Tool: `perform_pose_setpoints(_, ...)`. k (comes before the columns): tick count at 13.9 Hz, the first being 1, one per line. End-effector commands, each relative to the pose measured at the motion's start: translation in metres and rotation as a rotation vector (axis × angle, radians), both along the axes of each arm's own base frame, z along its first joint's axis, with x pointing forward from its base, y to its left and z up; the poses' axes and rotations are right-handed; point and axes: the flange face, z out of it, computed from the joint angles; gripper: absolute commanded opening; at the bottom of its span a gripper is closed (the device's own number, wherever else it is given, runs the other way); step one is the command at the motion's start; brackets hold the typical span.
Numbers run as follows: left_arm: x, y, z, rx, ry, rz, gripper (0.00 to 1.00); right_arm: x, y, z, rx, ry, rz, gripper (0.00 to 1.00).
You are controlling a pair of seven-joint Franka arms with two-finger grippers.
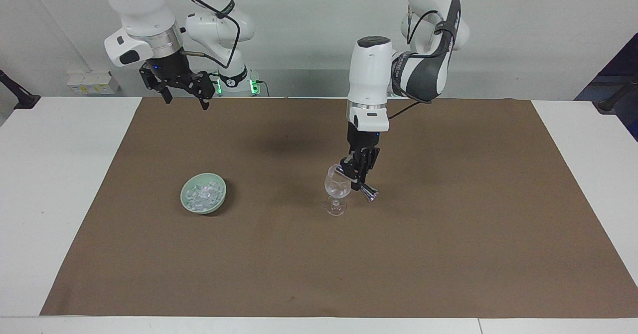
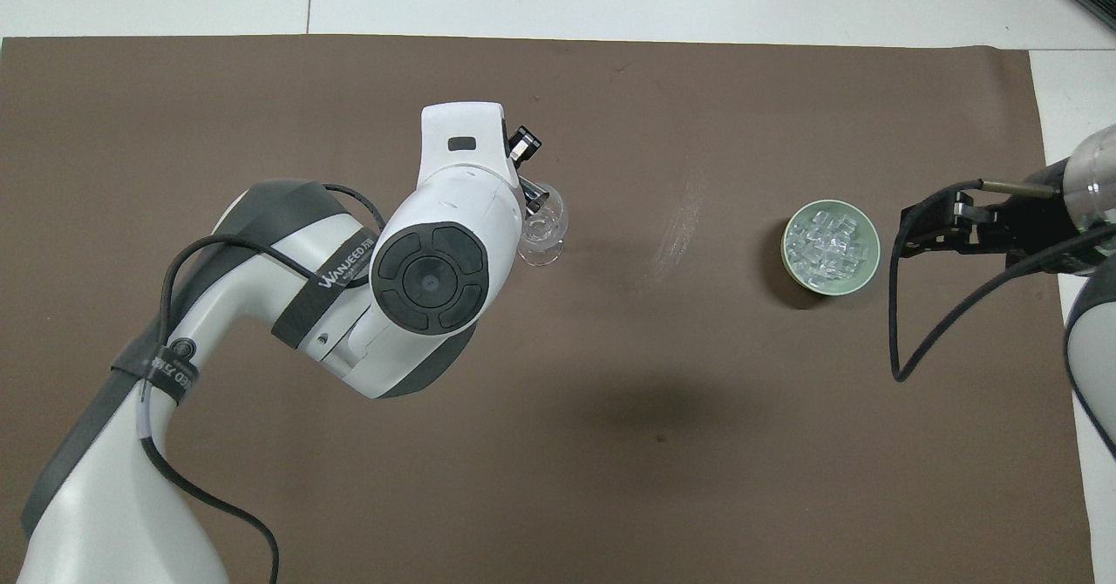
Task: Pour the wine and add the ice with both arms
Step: 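Hold the silver cup tilted over the glass with the left gripper, then rotate the silver cup upright and draw it back from the glass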
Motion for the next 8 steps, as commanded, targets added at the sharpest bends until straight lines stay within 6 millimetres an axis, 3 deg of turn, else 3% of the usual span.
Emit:
perform_pose_setpoints(1,-0.0063,-0.0012,0.0007,0.008,-0.018,-0.009,0.0,-0.001,-0.003,0.0007,0.02,0.002,0.007,1.0)
perform_pose_setpoints(8,-0.0097,0.0008,0.0039,0.021,-0.001,0.007,0.0,-0.001,-0.003,0.0007,0.02,0.002,0.007,1.0)
